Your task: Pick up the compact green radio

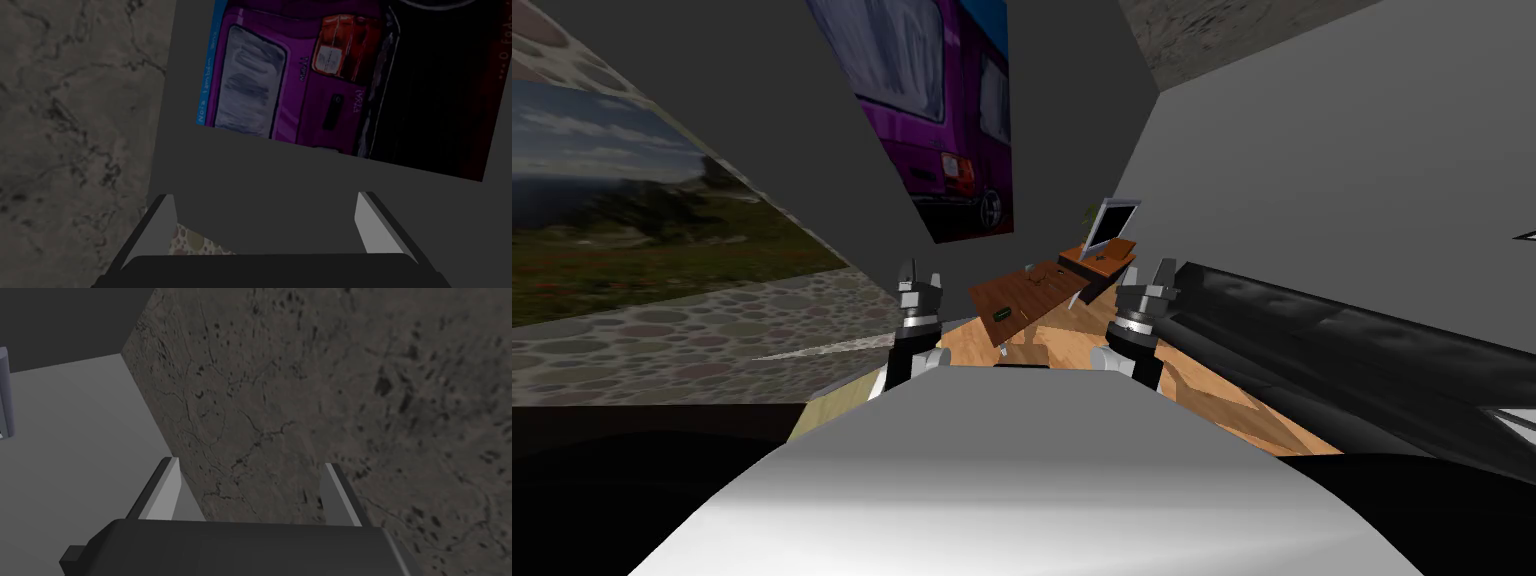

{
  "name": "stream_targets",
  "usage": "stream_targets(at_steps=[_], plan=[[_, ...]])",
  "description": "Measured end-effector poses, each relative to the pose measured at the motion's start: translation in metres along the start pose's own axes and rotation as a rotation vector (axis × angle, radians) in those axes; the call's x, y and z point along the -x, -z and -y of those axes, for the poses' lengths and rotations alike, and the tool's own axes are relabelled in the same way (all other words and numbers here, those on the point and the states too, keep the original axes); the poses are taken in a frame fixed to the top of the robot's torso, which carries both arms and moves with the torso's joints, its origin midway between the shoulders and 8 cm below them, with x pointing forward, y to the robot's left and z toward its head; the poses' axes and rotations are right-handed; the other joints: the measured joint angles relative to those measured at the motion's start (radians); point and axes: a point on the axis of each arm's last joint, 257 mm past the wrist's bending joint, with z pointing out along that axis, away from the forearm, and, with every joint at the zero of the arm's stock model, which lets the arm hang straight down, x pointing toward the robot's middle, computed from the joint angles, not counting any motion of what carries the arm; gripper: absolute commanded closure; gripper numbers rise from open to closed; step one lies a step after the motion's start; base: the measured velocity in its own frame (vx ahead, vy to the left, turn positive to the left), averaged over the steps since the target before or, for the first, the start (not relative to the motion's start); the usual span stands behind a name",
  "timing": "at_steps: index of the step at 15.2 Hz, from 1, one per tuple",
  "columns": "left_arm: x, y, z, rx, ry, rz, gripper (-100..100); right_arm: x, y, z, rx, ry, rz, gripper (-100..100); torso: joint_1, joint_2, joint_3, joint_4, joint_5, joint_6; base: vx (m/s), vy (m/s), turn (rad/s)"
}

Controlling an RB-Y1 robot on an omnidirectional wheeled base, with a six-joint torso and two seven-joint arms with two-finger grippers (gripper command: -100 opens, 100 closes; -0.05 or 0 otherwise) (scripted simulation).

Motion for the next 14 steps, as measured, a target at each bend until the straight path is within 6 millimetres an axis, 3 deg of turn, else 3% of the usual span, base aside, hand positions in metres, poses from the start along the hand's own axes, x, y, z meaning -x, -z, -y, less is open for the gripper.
stream_targets(at_steps=[2,5,14], plan=[[-0.001,0.0,-0.006,0.015,-0.014,-0.027,-100,0.0,0.0,0.0,0.0,0.0,0.0,0,-0.001,0.0,0.0,0.0,0.0,0.0,0.003,-0.031,-0.114],[0.001,0.001,-0.031,0.081,-0.046,-0.073,-100,0.0,0.0,0.0,0.0,0.0,0.0,0,-0.003,-0.001,-0.001,0.0,-0.001,0.001,0.017,-0.06,-0.204],[0.041,0.017,-0.121,0.335,-0.104,-0.076,-100,0.0,0.0,0.0,0.0,0.0,0.0,0,-0.003,-0.002,-0.001,-0.001,-0.001,0.0,0.027,-0.053,-0.163]])
